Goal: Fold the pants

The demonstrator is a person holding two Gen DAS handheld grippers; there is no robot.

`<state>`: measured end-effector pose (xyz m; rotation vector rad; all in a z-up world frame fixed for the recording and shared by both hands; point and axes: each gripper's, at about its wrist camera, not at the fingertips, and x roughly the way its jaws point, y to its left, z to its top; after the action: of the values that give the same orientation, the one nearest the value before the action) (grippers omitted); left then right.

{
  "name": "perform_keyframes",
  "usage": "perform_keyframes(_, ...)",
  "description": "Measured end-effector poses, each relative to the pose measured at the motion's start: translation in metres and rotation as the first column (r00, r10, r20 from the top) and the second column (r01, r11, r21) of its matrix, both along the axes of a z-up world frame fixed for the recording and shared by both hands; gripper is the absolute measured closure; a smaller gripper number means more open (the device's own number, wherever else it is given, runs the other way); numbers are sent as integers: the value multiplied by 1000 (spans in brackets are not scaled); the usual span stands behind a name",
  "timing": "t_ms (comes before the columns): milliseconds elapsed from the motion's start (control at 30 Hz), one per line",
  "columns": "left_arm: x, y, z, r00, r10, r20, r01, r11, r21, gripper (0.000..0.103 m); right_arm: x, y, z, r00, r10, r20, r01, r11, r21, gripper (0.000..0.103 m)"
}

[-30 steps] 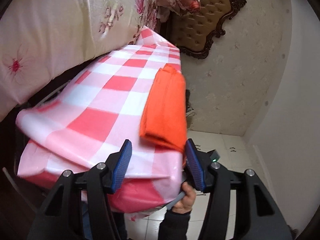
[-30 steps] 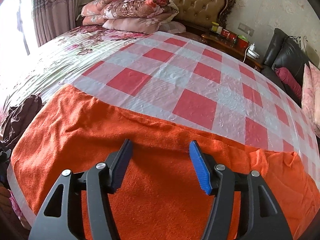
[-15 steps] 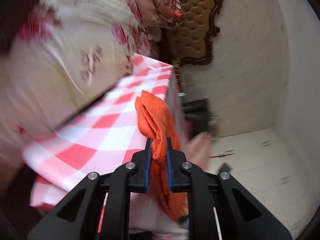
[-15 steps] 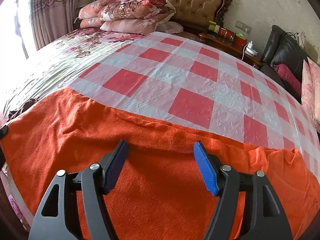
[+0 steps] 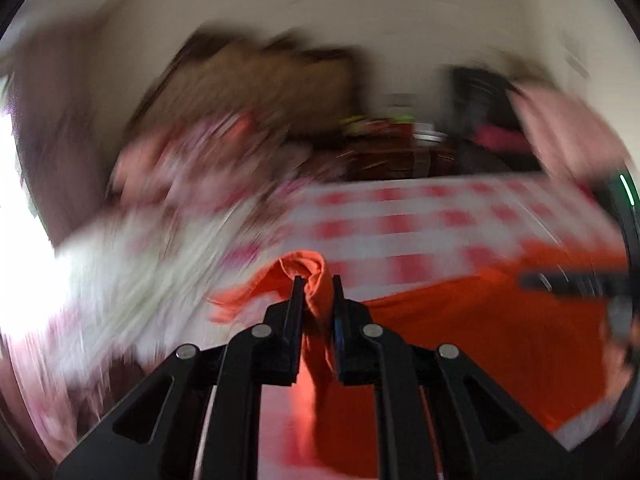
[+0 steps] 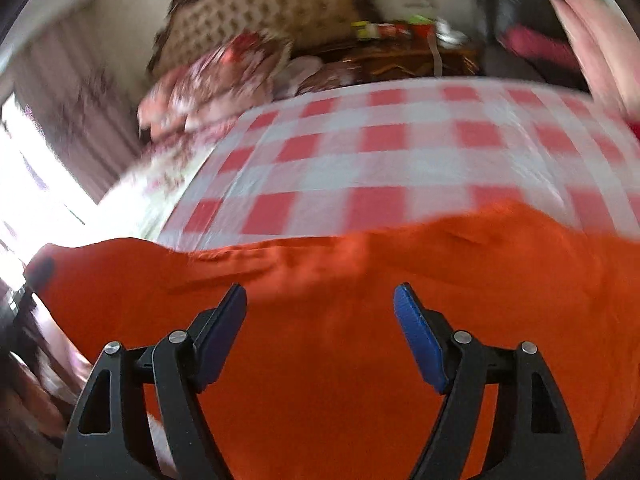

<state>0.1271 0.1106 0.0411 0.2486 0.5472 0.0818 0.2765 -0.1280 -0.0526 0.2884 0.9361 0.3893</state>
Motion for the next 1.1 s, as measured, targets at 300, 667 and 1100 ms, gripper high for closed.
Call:
perform_keyframes(300, -66, -158, -120, 938, -346, -17, 343, 919, 196, 91, -31, -96, -18, 997, -37, -68, 44, 993, 106, 29)
perform_keyframes(667, -61, -141, -98, 938, -344, 51, 338, 935, 105, 91, -31, -85, -27, 984, 27, -174, 0, 988, 155, 30)
perform_keyframes(1100, -70, -139, -88, 942, -320, 98, 310, 945, 100, 91, -4, -34, -35, 954, 146, -262, -76, 963, 260, 32)
